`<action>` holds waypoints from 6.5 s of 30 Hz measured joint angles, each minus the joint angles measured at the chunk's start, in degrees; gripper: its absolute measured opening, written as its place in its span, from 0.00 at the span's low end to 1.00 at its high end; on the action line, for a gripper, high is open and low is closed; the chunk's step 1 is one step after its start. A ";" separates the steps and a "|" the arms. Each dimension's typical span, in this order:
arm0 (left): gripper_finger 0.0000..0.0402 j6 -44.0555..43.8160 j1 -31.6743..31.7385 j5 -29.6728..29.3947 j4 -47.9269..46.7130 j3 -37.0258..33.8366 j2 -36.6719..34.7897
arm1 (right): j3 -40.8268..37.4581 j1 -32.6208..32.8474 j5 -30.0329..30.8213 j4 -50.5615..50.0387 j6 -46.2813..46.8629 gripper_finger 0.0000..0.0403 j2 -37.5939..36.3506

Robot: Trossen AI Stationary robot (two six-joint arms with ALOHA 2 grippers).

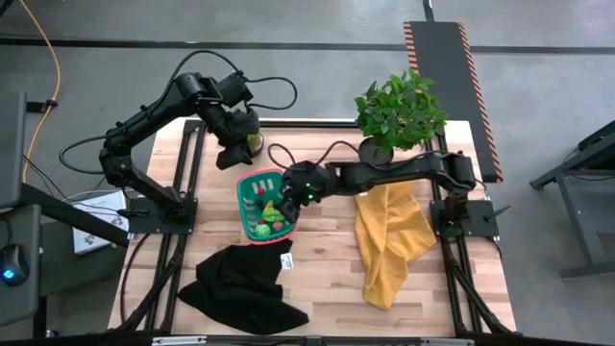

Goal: Pick and placing Produce into tupperware
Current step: Put the green pepper in the green basket, then put the red strawberry in the green basket

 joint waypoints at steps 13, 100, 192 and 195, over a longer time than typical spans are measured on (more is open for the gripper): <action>0.28 -0.46 -0.18 -4.88 2.57 0.00 0.02 | 0.37 0.00 1.03 1.51 0.44 0.50 2.98; 0.28 0.18 -0.20 -3.33 5.34 0.01 0.07 | 0.24 -1.23 9.24 -11.65 -2.49 0.63 -2.48; 0.28 -32.22 -31.32 -41.14 51.50 -17.68 -8.68 | -53.44 2.69 37.16 22.64 20.22 0.63 -23.31; 0.28 -29.61 -31.30 -43.11 51.91 -17.68 -10.34 | -53.44 2.70 40.36 24.46 18.45 0.63 -23.19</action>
